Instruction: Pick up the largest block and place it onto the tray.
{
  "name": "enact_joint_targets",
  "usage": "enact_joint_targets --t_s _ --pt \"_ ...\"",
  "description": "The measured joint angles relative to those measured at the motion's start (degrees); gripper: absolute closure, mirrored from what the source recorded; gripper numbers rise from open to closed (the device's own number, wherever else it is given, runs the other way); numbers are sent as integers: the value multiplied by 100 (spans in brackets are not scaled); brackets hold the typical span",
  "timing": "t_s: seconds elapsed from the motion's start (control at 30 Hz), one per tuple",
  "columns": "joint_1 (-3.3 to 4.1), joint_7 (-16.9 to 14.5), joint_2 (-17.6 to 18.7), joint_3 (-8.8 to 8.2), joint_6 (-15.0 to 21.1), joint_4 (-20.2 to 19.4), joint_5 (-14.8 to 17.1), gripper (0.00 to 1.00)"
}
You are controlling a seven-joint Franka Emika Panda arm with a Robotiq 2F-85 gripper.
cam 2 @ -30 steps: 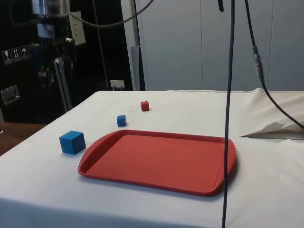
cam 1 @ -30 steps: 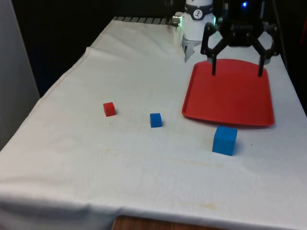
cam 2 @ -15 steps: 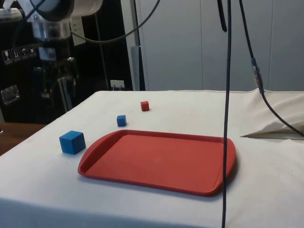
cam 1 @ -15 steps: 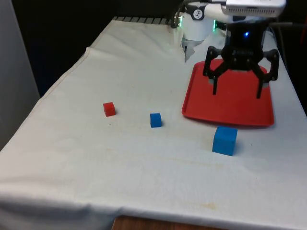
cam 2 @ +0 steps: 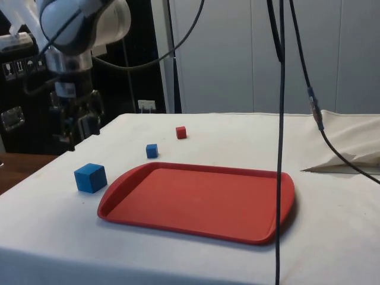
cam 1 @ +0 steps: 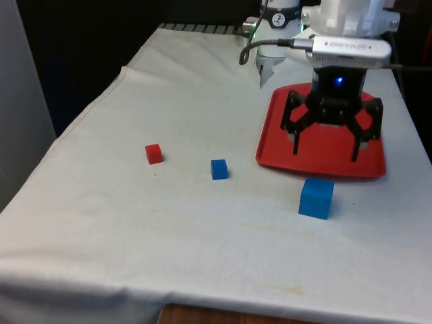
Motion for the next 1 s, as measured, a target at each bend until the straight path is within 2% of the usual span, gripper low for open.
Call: enact_joint_targets --t_s 0.4,1.0 --pt "0 0 361 6 229 40 115 0" --pt "-63 23 877 6 275 367 286 0"
